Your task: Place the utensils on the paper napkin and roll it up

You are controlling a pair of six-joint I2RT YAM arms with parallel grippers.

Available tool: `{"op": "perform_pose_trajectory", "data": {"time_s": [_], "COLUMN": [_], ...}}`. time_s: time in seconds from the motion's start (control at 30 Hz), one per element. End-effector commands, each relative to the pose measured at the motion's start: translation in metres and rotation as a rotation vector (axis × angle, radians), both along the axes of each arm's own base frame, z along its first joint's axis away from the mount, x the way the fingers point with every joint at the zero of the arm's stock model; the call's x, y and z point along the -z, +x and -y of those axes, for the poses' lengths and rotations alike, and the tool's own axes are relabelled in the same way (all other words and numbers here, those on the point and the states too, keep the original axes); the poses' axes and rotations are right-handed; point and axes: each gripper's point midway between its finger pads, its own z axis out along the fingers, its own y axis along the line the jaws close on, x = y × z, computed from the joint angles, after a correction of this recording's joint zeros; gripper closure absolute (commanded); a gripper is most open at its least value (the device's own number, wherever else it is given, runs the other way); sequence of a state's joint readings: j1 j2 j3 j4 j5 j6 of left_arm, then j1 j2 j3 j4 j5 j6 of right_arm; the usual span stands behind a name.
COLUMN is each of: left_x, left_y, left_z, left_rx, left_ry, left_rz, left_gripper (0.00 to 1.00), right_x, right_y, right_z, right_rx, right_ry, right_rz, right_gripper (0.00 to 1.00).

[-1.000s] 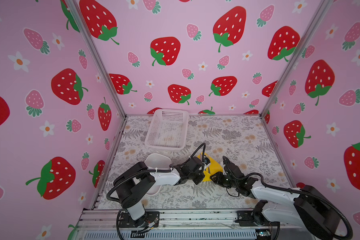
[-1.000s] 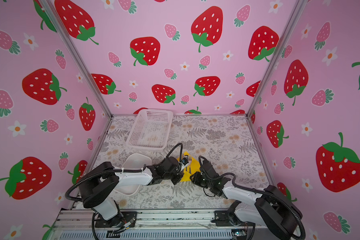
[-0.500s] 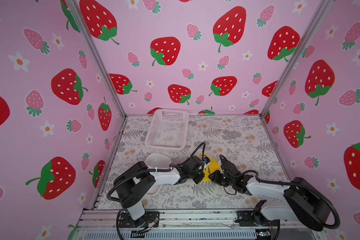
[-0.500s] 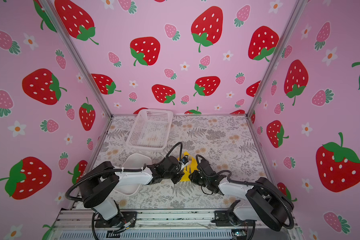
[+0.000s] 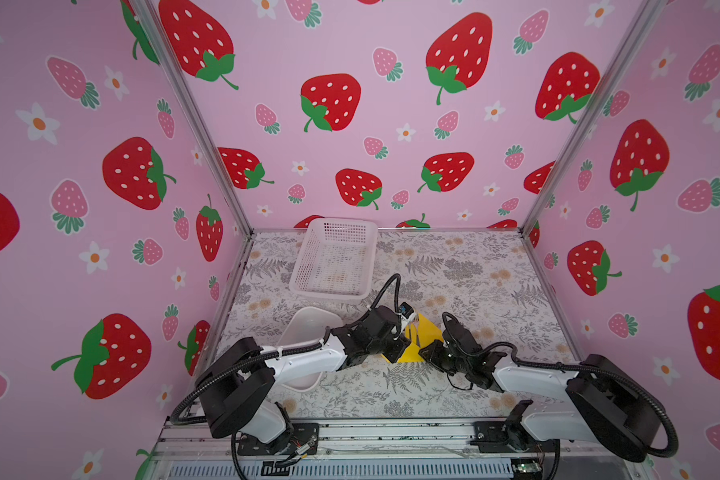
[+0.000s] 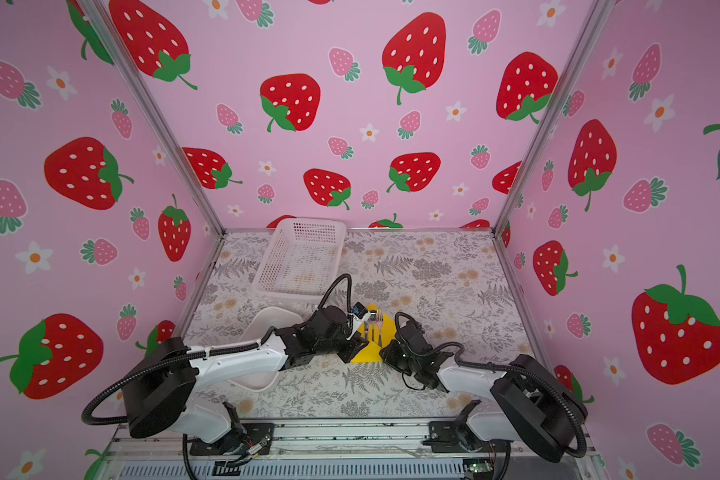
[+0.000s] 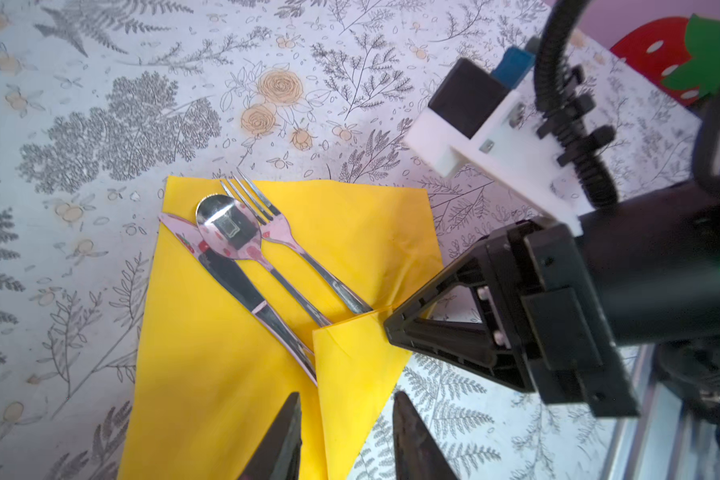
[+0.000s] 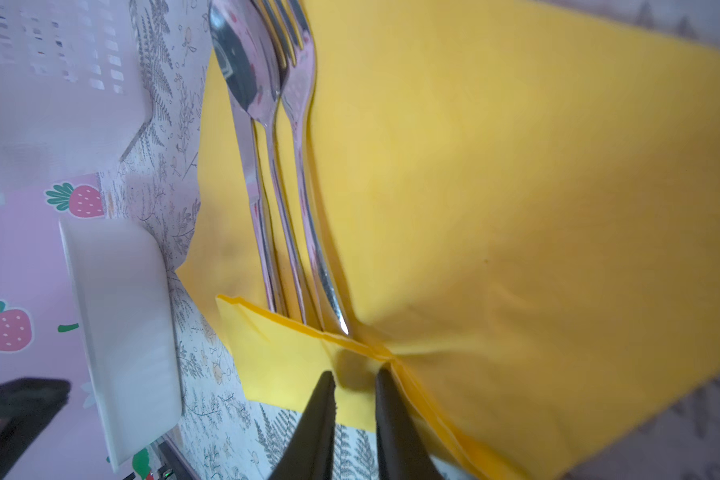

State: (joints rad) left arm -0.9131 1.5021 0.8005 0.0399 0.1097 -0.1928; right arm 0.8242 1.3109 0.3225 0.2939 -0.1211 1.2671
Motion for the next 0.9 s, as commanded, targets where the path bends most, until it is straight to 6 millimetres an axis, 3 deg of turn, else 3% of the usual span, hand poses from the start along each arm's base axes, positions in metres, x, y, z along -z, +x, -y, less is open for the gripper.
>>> {"op": "perform_pose_trajectory", "data": {"time_s": [0.0,0.13,0.4,0.87], "left_x": [0.022,0.034,0.053,0.080], "left_y": [-0.027,-0.038,-0.028,-0.020], "left_z": [-0.008,-0.005,-0.013,-0.034], "left_rx": [-0.035,-0.052,-0.137,-0.232], "left_ry": [-0.001,-0.049,0.000,0.076], "left_rz": [-0.243,-0.341,-0.384,-0.429], "left_gripper": [0.67,0.71,0.76,0.77], "right_x": [0.020,0.019,0.016,0.018], "right_y": [-0.007,-0.007,-0.006,-0.005], "right_z": [0.019,0.021,0.022,0.020], "right_rx": [0.071,0.082,0.089,0.086], "right_ry": [-0.053,-0.042,-0.044,-0.046], "right_rz": [-0.060,-0.058,-0.050,-0.059], "right_gripper": [0.79,0.79,0.79,0.79]}}
